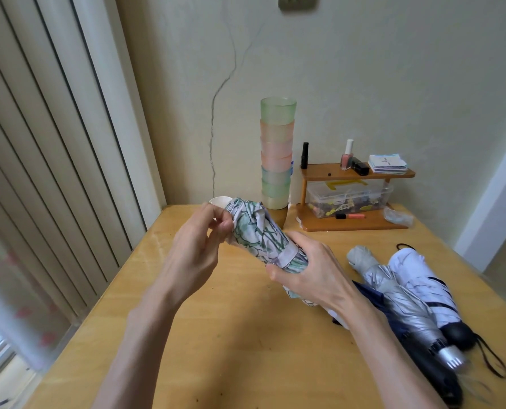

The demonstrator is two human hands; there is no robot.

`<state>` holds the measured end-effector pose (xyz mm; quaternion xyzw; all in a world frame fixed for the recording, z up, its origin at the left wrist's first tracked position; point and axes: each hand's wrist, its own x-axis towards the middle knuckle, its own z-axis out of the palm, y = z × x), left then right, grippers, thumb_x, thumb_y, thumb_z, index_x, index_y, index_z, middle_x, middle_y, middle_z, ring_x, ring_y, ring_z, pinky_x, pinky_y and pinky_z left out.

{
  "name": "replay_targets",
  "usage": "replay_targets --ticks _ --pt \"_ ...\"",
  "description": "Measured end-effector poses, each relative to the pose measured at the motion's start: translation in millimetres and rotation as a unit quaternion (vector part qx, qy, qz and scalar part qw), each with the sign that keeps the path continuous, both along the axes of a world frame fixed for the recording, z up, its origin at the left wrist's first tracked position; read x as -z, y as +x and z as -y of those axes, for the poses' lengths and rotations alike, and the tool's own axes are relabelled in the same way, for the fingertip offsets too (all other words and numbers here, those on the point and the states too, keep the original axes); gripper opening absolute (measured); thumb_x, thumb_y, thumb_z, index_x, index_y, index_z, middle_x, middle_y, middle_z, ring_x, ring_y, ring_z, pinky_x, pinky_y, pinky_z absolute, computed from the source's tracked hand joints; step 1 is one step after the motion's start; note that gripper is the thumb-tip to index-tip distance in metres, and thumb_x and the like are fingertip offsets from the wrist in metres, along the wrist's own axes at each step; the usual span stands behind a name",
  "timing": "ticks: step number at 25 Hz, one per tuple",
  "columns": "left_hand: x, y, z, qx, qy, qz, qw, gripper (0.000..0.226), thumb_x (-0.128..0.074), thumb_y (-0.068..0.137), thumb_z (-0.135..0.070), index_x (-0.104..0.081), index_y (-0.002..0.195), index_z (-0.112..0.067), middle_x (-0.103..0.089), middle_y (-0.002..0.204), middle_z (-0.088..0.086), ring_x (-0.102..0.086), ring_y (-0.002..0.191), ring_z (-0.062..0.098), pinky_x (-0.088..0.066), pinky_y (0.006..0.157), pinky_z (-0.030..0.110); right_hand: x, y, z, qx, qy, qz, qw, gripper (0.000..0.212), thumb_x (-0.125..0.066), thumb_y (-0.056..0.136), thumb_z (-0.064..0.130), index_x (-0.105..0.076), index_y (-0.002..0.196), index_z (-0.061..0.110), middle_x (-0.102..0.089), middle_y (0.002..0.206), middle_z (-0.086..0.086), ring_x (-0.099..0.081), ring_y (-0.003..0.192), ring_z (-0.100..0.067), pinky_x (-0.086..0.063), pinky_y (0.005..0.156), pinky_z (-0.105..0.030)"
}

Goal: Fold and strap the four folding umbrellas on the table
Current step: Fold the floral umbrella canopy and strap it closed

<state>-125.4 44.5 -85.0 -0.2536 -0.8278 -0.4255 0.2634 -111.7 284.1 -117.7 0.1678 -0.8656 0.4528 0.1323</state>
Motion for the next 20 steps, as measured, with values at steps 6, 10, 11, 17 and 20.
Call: replay_targets --ticks 6,10,11,17,20 --pt "-1.7 -0.5 3.2 0.054 0.102 0.088 0.989 0.018 -0.050 0.111 -0.013 -0.059 0.094 -0.014 -0.060 0.081 -0.014 -0.054 0.076 0.009 -0.045 0.071 0.026 -0.7 0.5 -2.2 0.013 -0.006 0.018 1.000 0.030 -0.082 0.077 0.045 -0.065 0.096 0.028 -0.073 0.086 0.007 -0.069 0.072 -0.014 -0.059 0.066 -0.046" --pt "-9.4 3.8 -6.9 -0.017 0.073 -0.002 0.997 0.015 -0.059 0.102 -0.037 -0.063 0.105 -0.023 -0.062 0.096 -0.019 -0.061 0.088 0.007 -0.052 0.069 0.030 1.5 -2.5 1.7 0.060 0.055 -0.049 0.995 0.044 -0.081 0.077 0.056 -0.062 0.109 0.033 -0.062 0.099 0.015 -0.065 0.079 -0.009 -0.057 0.065 -0.038" --pt "-9.4 4.2 -10.0 -0.039 0.025 -0.041 0.998 0.021 -0.061 0.099 -0.042 -0.065 0.111 -0.026 -0.059 0.101 -0.018 -0.060 0.091 0.005 -0.051 0.065 0.029 2.0 -2.6 4.5 0.065 0.072 -0.069 0.993 0.049 -0.081 0.076 0.056 -0.062 0.115 0.033 -0.059 0.102 0.016 -0.063 0.082 -0.008 -0.055 0.067 -0.035" --pt "-5.3 0.1 -9.4 -0.107 -0.039 -0.071 0.991 0.031 -0.071 0.086 -0.054 -0.069 0.097 -0.025 -0.050 0.095 -0.016 -0.055 0.086 0.002 -0.040 0.060 0.021 3.2 -1.5 9.8 0.095 0.131 -0.125 0.979 0.059 -0.079 0.077 0.057 -0.061 0.126 0.030 -0.054 0.106 0.017 -0.060 0.083 -0.011 -0.045 0.066 -0.026" --pt "-3.3 -2.8 -2.8 -0.080 -0.001 -0.002 0.997 0.024 -0.075 0.090 -0.046 -0.065 0.085 -0.025 -0.052 0.091 -0.012 -0.055 0.084 0.008 -0.042 0.062 0.029 0.1 -1.1 7.0 0.099 0.127 -0.114 0.980 0.060 -0.081 0.075 0.057 -0.064 0.126 0.031 -0.055 0.107 0.017 -0.060 0.084 -0.010 -0.046 0.066 -0.027"
